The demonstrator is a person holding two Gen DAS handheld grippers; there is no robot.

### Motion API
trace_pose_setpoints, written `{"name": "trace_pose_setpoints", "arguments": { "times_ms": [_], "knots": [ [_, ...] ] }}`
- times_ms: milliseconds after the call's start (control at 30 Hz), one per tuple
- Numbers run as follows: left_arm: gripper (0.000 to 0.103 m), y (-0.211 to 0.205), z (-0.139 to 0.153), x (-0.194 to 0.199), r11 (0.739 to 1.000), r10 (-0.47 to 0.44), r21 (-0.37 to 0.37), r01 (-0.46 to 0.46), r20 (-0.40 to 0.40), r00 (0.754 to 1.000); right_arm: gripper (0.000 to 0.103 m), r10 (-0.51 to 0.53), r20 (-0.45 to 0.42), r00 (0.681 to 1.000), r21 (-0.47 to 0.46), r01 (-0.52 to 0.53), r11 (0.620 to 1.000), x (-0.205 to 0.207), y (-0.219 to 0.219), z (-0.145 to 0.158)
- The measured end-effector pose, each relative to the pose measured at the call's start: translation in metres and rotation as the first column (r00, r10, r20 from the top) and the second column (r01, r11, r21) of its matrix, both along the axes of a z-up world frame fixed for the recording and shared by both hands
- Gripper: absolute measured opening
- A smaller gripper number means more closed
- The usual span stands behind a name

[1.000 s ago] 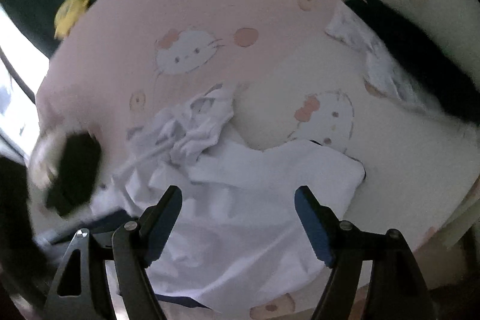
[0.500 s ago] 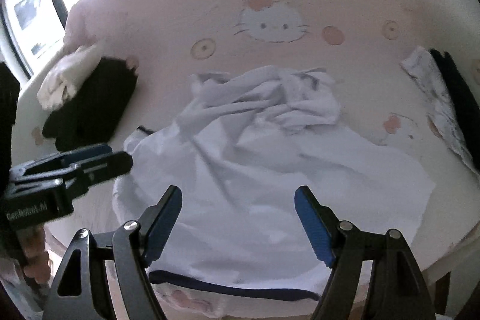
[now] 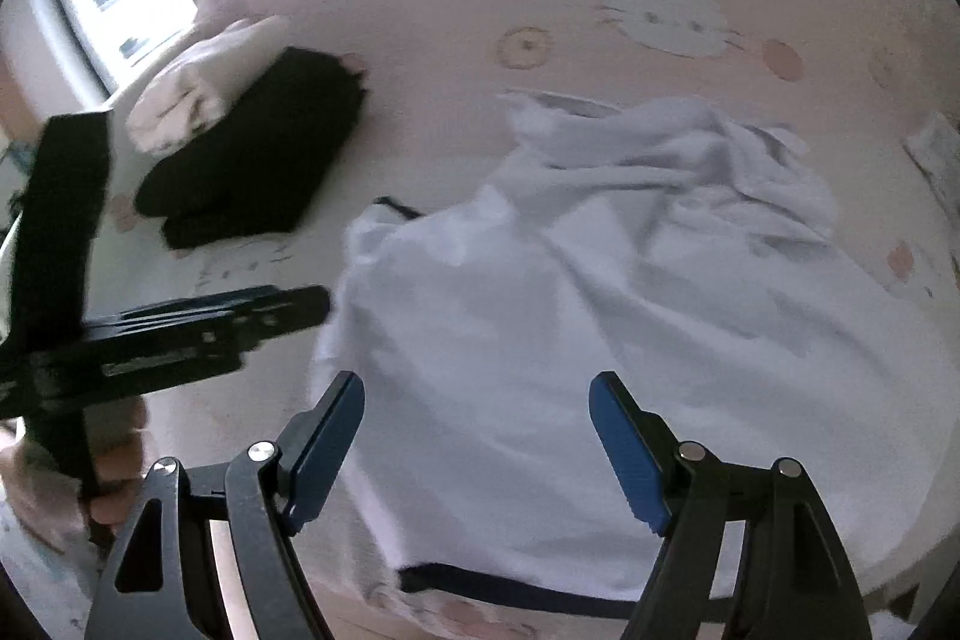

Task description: Fold clothes

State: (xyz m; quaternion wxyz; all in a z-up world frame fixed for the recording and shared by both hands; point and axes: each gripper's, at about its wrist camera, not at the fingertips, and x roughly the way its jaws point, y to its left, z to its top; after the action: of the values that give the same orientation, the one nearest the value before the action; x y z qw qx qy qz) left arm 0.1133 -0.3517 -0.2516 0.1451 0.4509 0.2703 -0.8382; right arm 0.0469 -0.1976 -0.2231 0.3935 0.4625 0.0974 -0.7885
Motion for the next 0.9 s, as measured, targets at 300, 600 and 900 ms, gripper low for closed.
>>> {"name": "trace_pose_setpoints", "arguments": {
  "times_ms": [300,600,900],
  "knots": [
    [0.053,-0.023,-0.015,0.015,0.983,0.042,0.180,-0.042,0.003,0.999,0.077,0.137,0.005,0.991,0.088,-0.137,0.987,0.021,-0.051,-0.029],
    [0.053,-0.024,-0.036,0.001,0.937,0.014,0.347,-0.020,0.020,1.000,0.010,0.061,0.016,0.998,0.110,-0.062,0.992,0.010,-0.043,-0.040],
    [0.053,-0.024,-0.044,-0.019,0.916,0.031,0.399,-0.031,0.007,0.999,0.007,-0.134,0.125,0.983,0.108,0.121,0.987,-0.029,0.011,-0.050]
  ]
}}
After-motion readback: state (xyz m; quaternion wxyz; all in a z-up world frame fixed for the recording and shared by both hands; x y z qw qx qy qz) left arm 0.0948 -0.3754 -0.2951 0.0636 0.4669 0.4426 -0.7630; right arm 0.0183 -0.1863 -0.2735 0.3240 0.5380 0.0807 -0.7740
